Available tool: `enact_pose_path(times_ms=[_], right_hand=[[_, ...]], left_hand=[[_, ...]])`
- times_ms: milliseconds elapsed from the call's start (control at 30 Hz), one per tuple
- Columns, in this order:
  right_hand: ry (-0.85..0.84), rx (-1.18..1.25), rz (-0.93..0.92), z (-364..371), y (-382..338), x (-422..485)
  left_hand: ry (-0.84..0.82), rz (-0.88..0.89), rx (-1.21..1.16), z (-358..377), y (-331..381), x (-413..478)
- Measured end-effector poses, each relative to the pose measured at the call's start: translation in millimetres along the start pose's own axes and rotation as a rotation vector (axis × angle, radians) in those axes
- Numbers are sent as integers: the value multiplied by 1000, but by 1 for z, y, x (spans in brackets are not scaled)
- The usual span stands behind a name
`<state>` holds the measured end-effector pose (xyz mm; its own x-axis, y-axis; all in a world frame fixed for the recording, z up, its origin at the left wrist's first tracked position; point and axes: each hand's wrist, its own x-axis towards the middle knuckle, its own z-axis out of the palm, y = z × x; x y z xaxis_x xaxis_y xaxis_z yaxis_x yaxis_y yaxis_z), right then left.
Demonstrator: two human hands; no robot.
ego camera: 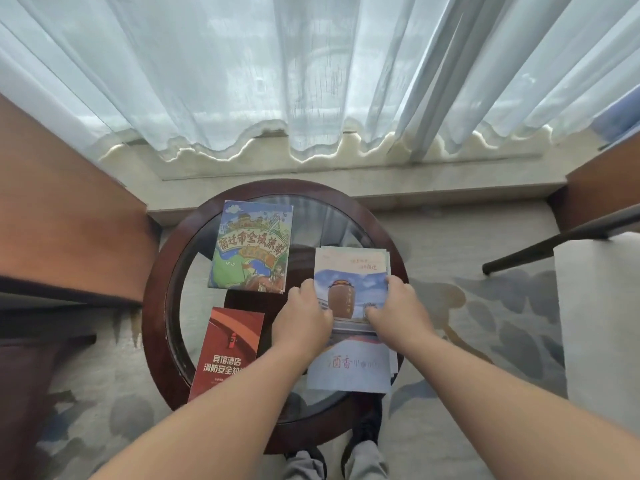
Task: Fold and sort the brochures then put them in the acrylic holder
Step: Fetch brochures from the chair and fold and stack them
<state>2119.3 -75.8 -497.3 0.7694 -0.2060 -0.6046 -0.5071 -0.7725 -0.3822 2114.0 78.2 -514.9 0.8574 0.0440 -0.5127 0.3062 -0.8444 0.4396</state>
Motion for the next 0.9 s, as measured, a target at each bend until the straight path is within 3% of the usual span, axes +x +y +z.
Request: enact_pose_path(times_ms=[433, 500, 600, 700, 900], right_hand=[[-7, -246, -63, 10, 19, 38], [17, -346, -148, 4, 18, 43], [-38, -554, -313, -4, 15, 54], [-114, -663, -404, -6, 15, 65], [-120, -707, -410, 2, 20, 74]], left_hand=[[22, -18, 33, 35, -1, 30], [74, -24, 94, 34, 1, 30], [237, 126, 207, 38, 12, 37], [198, 265, 273, 51, 32, 54], [128, 245, 529, 86, 31, 74]])
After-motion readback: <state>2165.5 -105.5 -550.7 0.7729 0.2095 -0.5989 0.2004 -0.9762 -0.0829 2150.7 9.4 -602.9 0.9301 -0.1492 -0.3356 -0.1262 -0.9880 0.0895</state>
